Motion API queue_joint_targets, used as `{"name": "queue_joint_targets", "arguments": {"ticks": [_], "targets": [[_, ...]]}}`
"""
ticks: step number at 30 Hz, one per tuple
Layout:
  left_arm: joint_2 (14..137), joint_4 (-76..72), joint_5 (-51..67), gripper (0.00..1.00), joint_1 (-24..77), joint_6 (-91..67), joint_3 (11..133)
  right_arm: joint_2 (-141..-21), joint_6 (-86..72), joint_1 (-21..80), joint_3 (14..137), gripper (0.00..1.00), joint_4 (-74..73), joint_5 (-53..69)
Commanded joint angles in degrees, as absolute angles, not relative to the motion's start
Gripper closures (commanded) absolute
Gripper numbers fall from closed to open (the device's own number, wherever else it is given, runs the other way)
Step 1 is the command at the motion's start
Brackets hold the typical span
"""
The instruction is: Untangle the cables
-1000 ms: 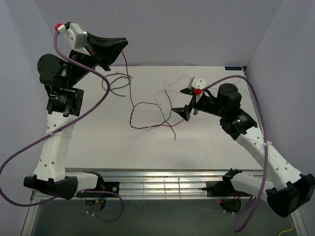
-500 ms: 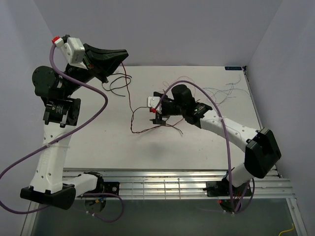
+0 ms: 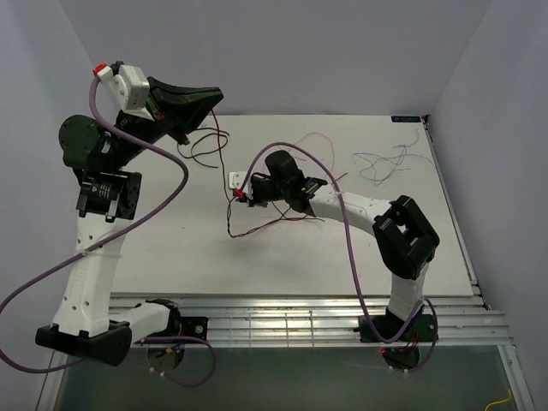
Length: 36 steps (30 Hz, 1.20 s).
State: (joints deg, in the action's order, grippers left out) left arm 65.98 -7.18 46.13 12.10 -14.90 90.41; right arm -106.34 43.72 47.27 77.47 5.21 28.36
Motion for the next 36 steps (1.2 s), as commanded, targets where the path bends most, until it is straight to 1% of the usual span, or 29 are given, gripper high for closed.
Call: {"name": "queue_joint_targets", "arguments": {"ticks": [1,2,4,5,6,8,9,10,12,13,14,15,16,17,18,19,20,21,23,24,27,29,32,33,34,36], "targets": [[63.5,-6.5,43.8,1.0,11.8,-14.7,89.9,-104.7,38.2,47.5,77.7,0.82,14.1,30.2],[63.2,-6.2,40.8,1.0,11.8,-14.8,89.3,-103.7,37.0,47.5,76.0,0.92,16.0,29.5],[61.3,-5.5,36.0,1.0,11.8,-15.5,87.5,-99.6,33.1,47.5,73.8,0.92,16.9,26.6],[60.4,-5.6,32.9,1.0,11.9,-16.0,84.1,-97.8,31.7,47.5,71.1,0.92,17.2,25.0],[59.2,-5.6,26.1,1.0,11.9,-17.6,82.0,-94.0,28.5,47.5,69.8,0.92,18.1,21.7],[55.0,-6.7,17.5,1.0,11.8,-20.0,76.8,-89.5,25.9,47.5,66.9,0.92,18.8,17.3],[53.4,-7.1,9.7,1.0,11.9,-21.7,70.6,-84.9,25.0,47.5,63.8,0.92,19.3,13.3],[50.1,-7.6,5.4,0.96,11.9,-25.1,67.4,-82.6,23.4,47.5,62.5,0.92,19.5,11.4],[47.6,-7.0,-2.2,0.91,11.9,-29.2,59.9,-77.0,22.6,47.5,60.7,0.92,18.5,7.0],[46.9,-5.3,-7.1,0.87,11.9,-32.0,58.3,-75.5,22.1,47.5,60.8,0.92,17.4,6.0],[46.3,-3.1,-9.6,0.79,11.9,-34.0,57.2,-73.2,22.0,47.5,61.2,0.92,16.3,5.6],[46.4,-1.2,-11.8,0.77,11.8,-36.4,56.4,-72.4,21.8,47.5,61.8,0.92,14.9,5.2],[46.8,1.8,-14.0,0.73,11.9,-38.6,54.7,-71.9,21.4,47.5,63.9,0.92,11.3,5.0],[48.5,3.3,-14.5,0.59,11.8,-41.8,54.1,-71.2,20.7,47.5,65.1,0.92,9.3,4.7],[49.7,5.3,-14.8,0.47,11.8,-43.2,54.0,-71.1,20.2,47.5,66.4,0.92,7.6,4.1],[51.1,10.5,-15.1,0.34,11.9,-44.5,54.9,-71.1,20.0,47.5,69.1,0.92,3.8,2.2],[52.6,13.2,-14.6,0.26,11.9,-46.6,55.5,-71.2,20.0,47.5,70.5,0.92,1.9,1.1],[55.0,15.4,-13.7,0.11,11.9,-47.2,56.1,-71.5,20.1,47.5,71.9,0.92,0.2,-2.8],[56.5,19.6,-8.8,0.07,11.9,-47.9,56.0,-72.4,21.1,47.5,75.8,0.92,-6.0,-6.1],[56.7,20.0,-7.2,0.02,11.9,-48.2,55.2,-72.8,21.4,47.5,77.1,0.92,-7.8,-9.4],[55.2,20.0,-3.6,0.02,11.8,-49.1,51.3,-73.2,22.8,47.5,79.5,0.92,-11.4,-14.1],[52.8,18.6,-1.4,0.02,11.9,-49.0,49.1,-72.6,23.6,47.5,79.5,0.92,-12.0,-14.0],[50.1,14.3,7.8,0.02,11.9,-48.1,47.1,-72.2,26.0,47.5,79.9,0.92,-14.3,-11.9],[49.8,12.4,14.3,0.02,11.9,-47.6,45.9,-72.2,26.8,47.5,79.8,0.92,-15.5,-10.1],[49.6,8.3,18.0,0.02,11.9,-47.1,45.4,-72.1,28.1,47.5,79.7,0.92,-16.2,-9.2],[50.4,4.7,24.8,0.02,11.9,-47.1,45.4,-71.5,29.5,47.5,78.9,0.92,-17.0,-6.8]]}}
